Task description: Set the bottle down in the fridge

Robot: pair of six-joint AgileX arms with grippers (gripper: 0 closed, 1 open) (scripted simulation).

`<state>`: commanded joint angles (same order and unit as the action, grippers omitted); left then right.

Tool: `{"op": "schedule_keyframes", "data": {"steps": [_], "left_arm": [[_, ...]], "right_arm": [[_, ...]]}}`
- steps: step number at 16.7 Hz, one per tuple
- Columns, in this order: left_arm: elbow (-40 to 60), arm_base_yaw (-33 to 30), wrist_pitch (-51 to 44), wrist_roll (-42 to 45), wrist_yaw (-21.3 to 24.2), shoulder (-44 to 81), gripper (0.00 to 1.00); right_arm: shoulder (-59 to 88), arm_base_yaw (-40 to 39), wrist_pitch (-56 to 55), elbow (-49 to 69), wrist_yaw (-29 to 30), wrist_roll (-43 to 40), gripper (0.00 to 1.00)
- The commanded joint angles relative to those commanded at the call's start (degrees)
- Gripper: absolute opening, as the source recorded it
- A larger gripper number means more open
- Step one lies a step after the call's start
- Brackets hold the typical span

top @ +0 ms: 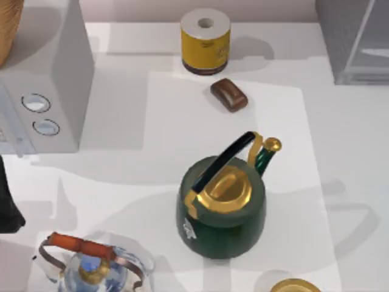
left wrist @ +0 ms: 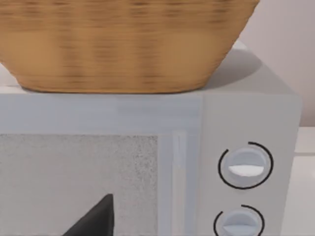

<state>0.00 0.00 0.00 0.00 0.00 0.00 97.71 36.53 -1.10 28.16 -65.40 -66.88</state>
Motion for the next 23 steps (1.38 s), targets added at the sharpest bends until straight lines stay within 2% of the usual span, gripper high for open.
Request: {"op": "schedule_keyframes", "data": {"steps": [7,20,23], "left_arm": [[0.0,0.0,0.0,0.0,0.0,0.0,1.0],[0.0,0.0,0.0,0.0,0.0,0.0,1.0],[0.0,0.0,0.0,0.0,0.0,0.0,1.0]], "right_arm": [[-0.1,-1.0,-3.4,-1.5,0.4,2.5,1.0],[-0.1,-1.0,-3.4,-1.5,0.4,2.5,0.03],[-0.1,-1.0,-3.4,-1.5,0.4,2.5,0.01]]}}
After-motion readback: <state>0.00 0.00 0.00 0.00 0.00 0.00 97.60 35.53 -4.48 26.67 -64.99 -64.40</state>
